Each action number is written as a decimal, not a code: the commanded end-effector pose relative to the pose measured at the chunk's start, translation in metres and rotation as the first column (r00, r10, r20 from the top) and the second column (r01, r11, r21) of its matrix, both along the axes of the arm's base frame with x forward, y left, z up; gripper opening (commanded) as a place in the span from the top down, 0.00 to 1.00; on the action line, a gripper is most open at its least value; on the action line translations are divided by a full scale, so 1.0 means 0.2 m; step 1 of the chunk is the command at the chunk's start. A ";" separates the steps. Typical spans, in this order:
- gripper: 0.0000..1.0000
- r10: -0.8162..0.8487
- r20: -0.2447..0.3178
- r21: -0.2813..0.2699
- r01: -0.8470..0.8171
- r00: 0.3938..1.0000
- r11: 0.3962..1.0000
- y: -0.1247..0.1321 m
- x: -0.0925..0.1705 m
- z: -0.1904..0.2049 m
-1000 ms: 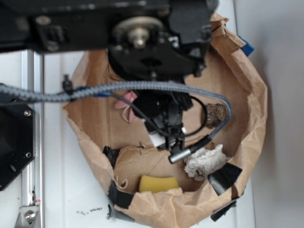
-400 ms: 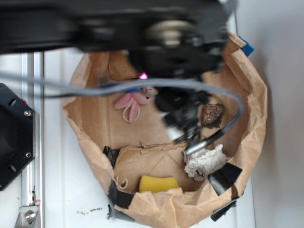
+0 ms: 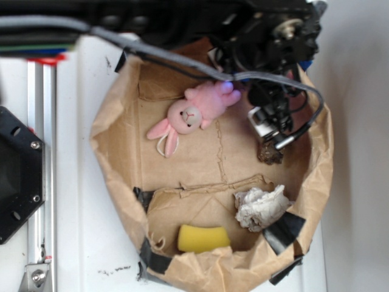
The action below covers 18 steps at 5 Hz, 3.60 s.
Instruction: Grab the pink bunny.
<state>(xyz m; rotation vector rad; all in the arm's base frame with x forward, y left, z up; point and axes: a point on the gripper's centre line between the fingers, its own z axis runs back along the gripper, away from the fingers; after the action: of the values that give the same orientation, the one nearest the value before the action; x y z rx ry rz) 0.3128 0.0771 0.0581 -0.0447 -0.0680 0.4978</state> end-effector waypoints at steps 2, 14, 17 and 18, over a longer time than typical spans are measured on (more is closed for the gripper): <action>0.00 -0.068 0.117 0.082 0.058 0.991 0.995 -0.14 -0.16 0.16; 1.00 -0.105 0.088 0.139 0.092 0.991 0.986 -0.06 -0.27 -0.05; 1.00 -0.386 0.078 0.183 0.367 0.919 0.912 -0.14 -0.30 0.43; 1.00 -0.447 0.053 0.232 0.424 0.893 0.875 -0.28 -0.33 0.52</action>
<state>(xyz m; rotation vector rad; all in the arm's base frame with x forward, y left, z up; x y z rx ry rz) 0.2389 0.0159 0.1425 0.1183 -0.1362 0.0273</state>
